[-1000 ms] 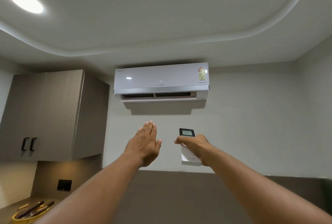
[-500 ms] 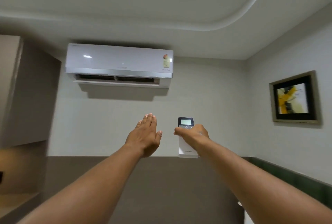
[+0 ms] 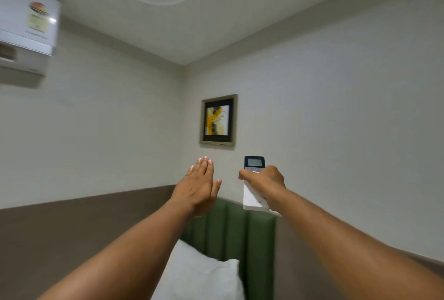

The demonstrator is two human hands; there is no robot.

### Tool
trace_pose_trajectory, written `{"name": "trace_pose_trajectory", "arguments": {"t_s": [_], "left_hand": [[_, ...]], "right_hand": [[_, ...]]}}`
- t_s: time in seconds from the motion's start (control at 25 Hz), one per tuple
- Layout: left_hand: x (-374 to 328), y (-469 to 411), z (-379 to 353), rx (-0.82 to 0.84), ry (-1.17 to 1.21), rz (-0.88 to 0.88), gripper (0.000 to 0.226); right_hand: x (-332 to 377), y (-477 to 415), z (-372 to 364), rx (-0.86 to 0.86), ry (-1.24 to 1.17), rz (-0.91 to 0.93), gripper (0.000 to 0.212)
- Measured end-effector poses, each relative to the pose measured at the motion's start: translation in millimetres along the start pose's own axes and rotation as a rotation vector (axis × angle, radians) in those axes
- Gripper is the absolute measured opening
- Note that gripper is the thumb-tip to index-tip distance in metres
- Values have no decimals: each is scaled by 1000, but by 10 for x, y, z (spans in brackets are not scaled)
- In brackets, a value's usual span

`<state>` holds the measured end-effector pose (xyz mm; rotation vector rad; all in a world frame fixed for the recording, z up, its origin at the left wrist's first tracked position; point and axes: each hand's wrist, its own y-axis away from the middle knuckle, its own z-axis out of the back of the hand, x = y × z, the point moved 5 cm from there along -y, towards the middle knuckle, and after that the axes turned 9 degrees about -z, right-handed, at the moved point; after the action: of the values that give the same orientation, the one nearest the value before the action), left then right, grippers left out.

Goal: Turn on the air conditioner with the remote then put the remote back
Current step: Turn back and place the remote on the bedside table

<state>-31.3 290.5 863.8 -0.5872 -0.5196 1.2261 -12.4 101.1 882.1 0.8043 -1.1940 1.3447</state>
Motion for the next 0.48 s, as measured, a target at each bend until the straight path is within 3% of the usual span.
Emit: {"name": "trace_pose_trajectory", "arguments": {"t_s": [0.32,0.48], "left_hand": [[-1912,-883,-800,8,283,-342,69],[-2551,-1055,-935,-5,355,-465,70]], "right_hand": [[-631,-10,2081,-446,89,-139,28],[-780,119,2675,-579,132,-168,29]]}}
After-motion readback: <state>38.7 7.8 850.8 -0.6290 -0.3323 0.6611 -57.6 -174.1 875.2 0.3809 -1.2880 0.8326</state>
